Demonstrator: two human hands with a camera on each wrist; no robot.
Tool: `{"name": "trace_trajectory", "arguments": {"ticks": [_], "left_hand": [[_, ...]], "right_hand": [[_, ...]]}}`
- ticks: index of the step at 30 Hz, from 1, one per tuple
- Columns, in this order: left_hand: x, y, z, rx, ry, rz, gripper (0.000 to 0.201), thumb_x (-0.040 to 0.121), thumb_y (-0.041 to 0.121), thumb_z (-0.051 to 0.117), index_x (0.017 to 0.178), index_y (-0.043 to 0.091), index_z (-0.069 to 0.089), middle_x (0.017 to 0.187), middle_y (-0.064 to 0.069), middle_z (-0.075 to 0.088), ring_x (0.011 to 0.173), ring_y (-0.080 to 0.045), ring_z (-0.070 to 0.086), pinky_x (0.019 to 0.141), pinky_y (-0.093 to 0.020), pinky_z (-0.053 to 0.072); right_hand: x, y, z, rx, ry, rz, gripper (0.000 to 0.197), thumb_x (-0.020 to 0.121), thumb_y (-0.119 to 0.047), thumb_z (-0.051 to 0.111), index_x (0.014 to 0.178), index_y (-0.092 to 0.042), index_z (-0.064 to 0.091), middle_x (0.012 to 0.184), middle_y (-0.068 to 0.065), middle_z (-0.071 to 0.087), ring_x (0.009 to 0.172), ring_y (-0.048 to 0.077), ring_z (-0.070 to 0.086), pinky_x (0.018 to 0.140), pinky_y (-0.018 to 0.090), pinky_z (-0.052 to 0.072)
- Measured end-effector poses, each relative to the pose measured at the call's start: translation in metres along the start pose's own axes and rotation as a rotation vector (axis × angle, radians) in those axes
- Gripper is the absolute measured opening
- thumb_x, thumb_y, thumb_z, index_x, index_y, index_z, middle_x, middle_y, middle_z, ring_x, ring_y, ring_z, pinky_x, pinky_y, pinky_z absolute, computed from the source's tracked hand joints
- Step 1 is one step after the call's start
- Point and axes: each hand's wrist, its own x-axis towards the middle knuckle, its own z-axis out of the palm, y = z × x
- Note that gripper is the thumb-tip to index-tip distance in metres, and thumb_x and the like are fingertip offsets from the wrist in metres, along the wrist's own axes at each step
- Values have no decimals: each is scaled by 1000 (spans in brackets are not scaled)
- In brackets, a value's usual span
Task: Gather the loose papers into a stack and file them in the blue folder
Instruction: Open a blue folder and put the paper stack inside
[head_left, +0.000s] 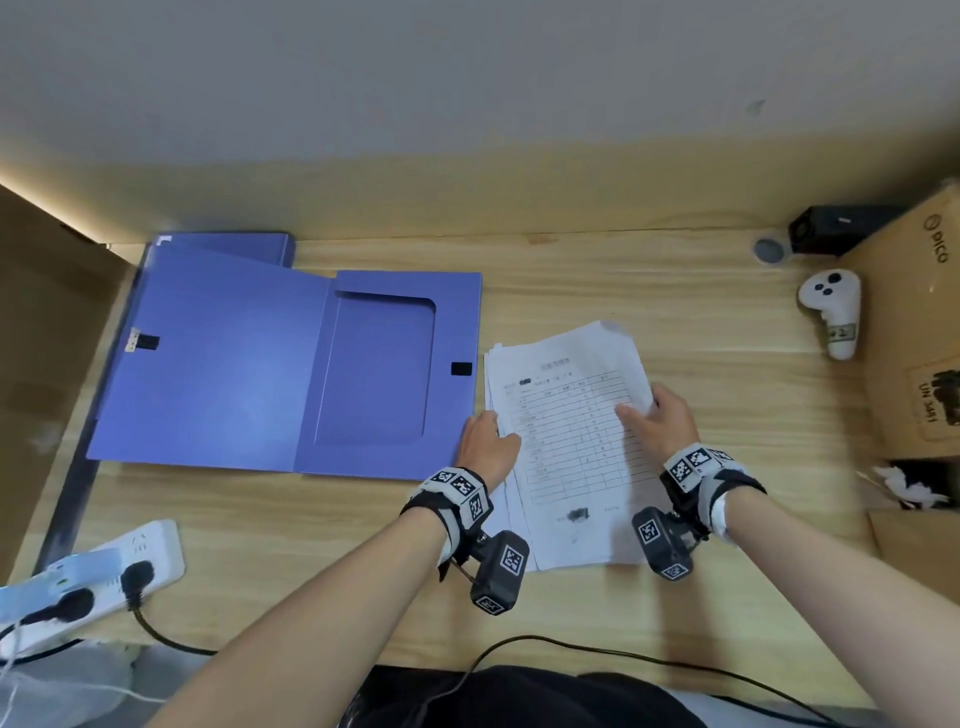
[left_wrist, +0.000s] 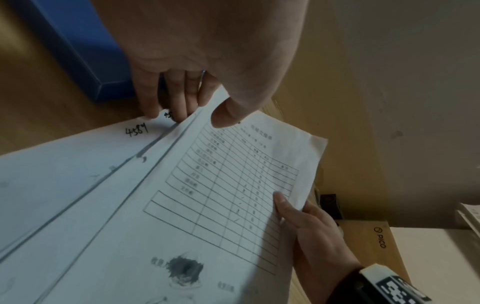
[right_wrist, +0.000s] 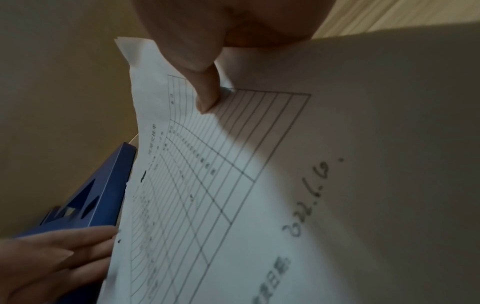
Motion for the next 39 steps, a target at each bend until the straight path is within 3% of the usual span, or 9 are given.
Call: {"name": "trace_trajectory", "arguments": {"ticks": [5, 10, 13, 16, 22, 27, 32, 35, 39], "left_hand": [[-1, 3, 1, -170, 29, -11, 12, 86, 7, 53, 93, 17, 52, 97, -7, 62, 69, -16, 53, 56, -25, 41], [-6, 9, 7, -289, -25, -65, 30, 86, 9, 58, 115, 18, 62, 114, 2, 70, 106, -23, 66, 89, -34, 55], [-14, 14, 13, -306, -82, 2, 40, 88, 3, 53, 120, 24, 66, 114, 7, 70, 102, -19, 65, 87, -31, 55], [-19, 21, 14, -347, -69, 78, 35, 93, 5, 51, 105, 36, 65, 99, 18, 66, 101, -18, 64, 89, -35, 56], [-7, 23, -7, -368, -80, 155, 49, 96, -5, 42, 139, 16, 53, 128, 4, 59, 117, -16, 55, 103, -36, 48], [7, 18, -6, -304, -6, 18, 33, 88, 0, 54, 117, 17, 56, 118, -2, 64, 110, -24, 62, 98, -40, 53], [6, 4, 13, -69, 36, -60, 72, 80, 19, 59, 147, 11, 33, 148, -8, 31, 140, -29, 33, 115, -47, 35], [10, 2, 15, -171, 44, -118, 72, 76, 16, 62, 143, 10, 37, 142, -10, 40, 131, -28, 44, 111, -48, 41], [15, -1, 17, -397, -7, -152, 53, 79, 2, 57, 131, 10, 53, 127, -6, 65, 112, -28, 63, 97, -43, 54]], "right_hand": [[10, -3, 16, -182, 34, 40, 44, 78, -27, 70, 116, -9, 55, 114, 8, 60, 88, 24, 63, 77, 40, 57], [6, -3, 23, -182, 61, 68, 54, 78, -14, 69, 128, -6, 50, 130, 10, 44, 105, 25, 55, 84, 34, 48], [9, -2, 19, -123, 31, 58, 59, 67, -33, 67, 122, -12, 57, 124, 8, 54, 97, 20, 60, 82, 40, 56], [7, 2, 9, -62, 101, 40, 57, 72, -36, 73, 121, -12, 56, 119, 4, 54, 105, 22, 57, 91, 43, 52], [-12, -4, 0, 290, 47, 62, 47, 79, -37, 77, 118, -18, 57, 106, -4, 68, 96, 17, 67, 85, 38, 56], [-24, 7, 5, 121, -6, 64, 20, 82, -28, 69, 95, -13, 67, 91, 4, 73, 87, 28, 71, 79, 47, 59], [-31, 17, 12, -125, 51, 126, 40, 70, -33, 72, 101, -12, 61, 106, 4, 65, 87, 22, 66, 74, 40, 59], [-25, 16, 19, -158, 98, 132, 66, 68, -30, 77, 124, -11, 48, 126, 6, 49, 105, 26, 58, 82, 42, 54], [-19, 17, 30, -212, 37, 95, 56, 69, -36, 75, 114, -10, 53, 114, 8, 55, 98, 29, 60, 77, 42, 54]]}}
